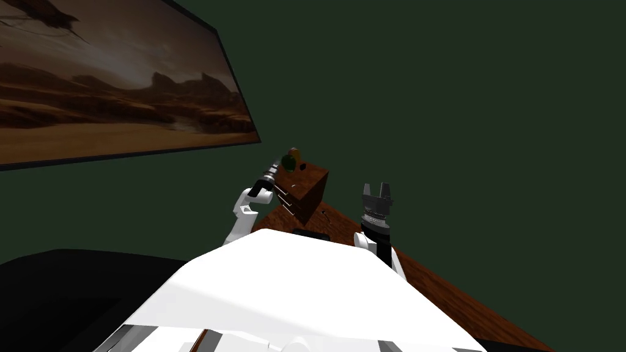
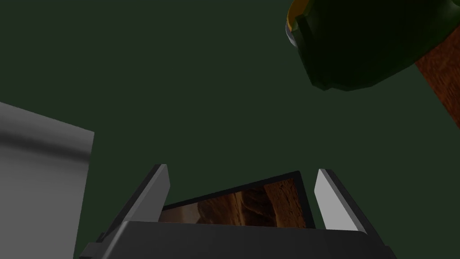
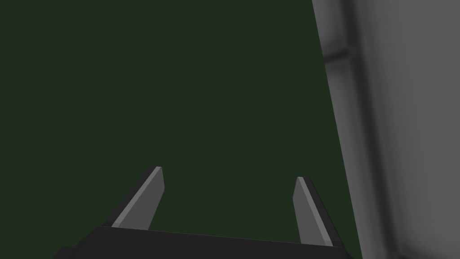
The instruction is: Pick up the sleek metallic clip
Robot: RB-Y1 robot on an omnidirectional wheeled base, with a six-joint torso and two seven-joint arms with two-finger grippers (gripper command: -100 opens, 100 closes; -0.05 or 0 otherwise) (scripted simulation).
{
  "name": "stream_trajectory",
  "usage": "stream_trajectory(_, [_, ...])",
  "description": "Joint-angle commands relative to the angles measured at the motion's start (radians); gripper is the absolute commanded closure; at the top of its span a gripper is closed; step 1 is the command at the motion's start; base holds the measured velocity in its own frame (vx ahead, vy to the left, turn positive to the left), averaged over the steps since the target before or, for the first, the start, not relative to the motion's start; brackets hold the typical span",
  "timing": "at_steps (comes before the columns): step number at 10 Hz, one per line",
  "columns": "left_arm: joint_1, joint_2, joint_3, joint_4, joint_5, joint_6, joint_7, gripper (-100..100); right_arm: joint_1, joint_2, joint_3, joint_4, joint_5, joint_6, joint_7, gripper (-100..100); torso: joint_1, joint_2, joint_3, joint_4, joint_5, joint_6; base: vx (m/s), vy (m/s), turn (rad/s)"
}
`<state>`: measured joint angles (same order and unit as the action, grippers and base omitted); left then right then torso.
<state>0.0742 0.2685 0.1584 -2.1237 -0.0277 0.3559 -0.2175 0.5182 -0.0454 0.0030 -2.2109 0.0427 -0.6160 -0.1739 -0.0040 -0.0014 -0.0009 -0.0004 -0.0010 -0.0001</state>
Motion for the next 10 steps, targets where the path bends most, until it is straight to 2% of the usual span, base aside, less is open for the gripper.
stream_trajectory(1, [0.0, 0.006, 0.004, 0.001, 0.005, 0.048, -0.003, -100, 0.0, 0.0, 0.0, 0.0, 0.0, 0.0, 0.0, 0, 0.0, 0.0, 0.0, 0.0, 0.0, 0.0, 0.013, -0.035, 0.001])
stream_trajectory(2, [-0.026, 0.02, 0.019, 0.022, 0.017, 0.077, -0.028, -100, 0.0, 0.0, 0.0, 0.0, 0.0, 0.0, 0.0, 0, 0.002, 0.0, 0.0, 0.0, 0.0, 0.0, 0.022, -0.07, -0.007])
stream_trajectory(4, [-0.026, 0.02, 0.019, 0.022, 0.017, 0.13, -0.028, -100, 0.0, 0.0, 0.0, 0.0, 0.0, 0.0, 0.0, 0, -0.001, 0.0, 0.0, 0.0, 0.0, 0.0, 0.017, -0.057, 0.003])
stream_trajectory(5, [-0.05, 0.034, 0.033, 0.044, 0.03, 0.161, -0.054, -100, 0.0, 0.0, 0.0, 0.0, 0.0, 0.0, 0.0, 0, 0.002, 0.0, 0.0, 0.0, 0.0, 0.0, 0.019, -0.066, -0.015])
stream_trajectory(7, [-0.05, 0.034, 0.033, 0.044, 0.03, 0.222, -0.054, -100, 0.0, 0.0, 0.0, 0.0, 0.0, 0.0, 0.0, 0, 0.0, -0.001, 0.0, 0.0, 0.0, 0.0, 0.025, -0.053, 0.002])
stream_trajectory(8, [-0.073, 0.047, 0.047, 0.065, 0.044, 0.252, -0.08, -100, 0.0, 0.0, 0.0, 0.0, 0.0, 0.0, 0.0, 0, 0.002, 0.0, 0.0, 0.0, 0.0, 0.0, 0.027, -0.07, -0.02])
stream_trajectory(10, [-0.073, 0.047, 0.047, 0.065, 0.044, 0.315, -0.08, -100, 0.0, 0.0, 0.0, 0.0, 0.0, 0.0, 0.0, 0, 0.0, -0.001, 0.0, 0.0, 0.0, 0.0, 0.022, -0.053, -0.002])
